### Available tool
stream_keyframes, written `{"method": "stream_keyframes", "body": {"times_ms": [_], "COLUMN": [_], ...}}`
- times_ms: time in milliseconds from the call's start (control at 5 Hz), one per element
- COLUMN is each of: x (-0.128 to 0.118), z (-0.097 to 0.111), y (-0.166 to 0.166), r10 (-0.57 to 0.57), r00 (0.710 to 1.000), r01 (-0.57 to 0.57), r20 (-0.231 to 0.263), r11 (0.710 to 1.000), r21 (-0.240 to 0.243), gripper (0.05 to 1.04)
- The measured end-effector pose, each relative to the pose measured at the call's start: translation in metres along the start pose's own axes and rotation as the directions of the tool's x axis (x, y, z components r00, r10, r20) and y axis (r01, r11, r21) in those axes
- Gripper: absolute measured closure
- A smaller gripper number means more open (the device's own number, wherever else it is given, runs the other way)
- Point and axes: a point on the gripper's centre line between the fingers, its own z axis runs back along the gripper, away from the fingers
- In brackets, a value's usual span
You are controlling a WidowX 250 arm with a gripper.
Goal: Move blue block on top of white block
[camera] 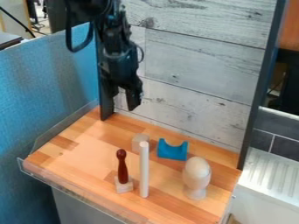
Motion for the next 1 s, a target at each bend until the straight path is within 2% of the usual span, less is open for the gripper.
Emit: {"method": "stream_keyframes", "body": {"times_ms": [200,400,600,1000], "x": [-0.001,0.018,0.029,0.018], "z": [-0.019,-0.026,-0.035,-0.071], "y": [-0.008,-0.018,-0.024,-0.041], "r10": [-0.192,-0.413,-0.536,-0.651], "r00": [0.981,0.910,0.844,0.756], "r01": [0.188,0.405,0.522,0.653], "r20": [-0.034,-0.019,-0.012,0.064], "r11": [0.979,0.900,0.827,0.746], "r21": [-0.082,-0.163,-0.208,-0.129], "gripper": [0.083,0.083,0.083,0.083]}}
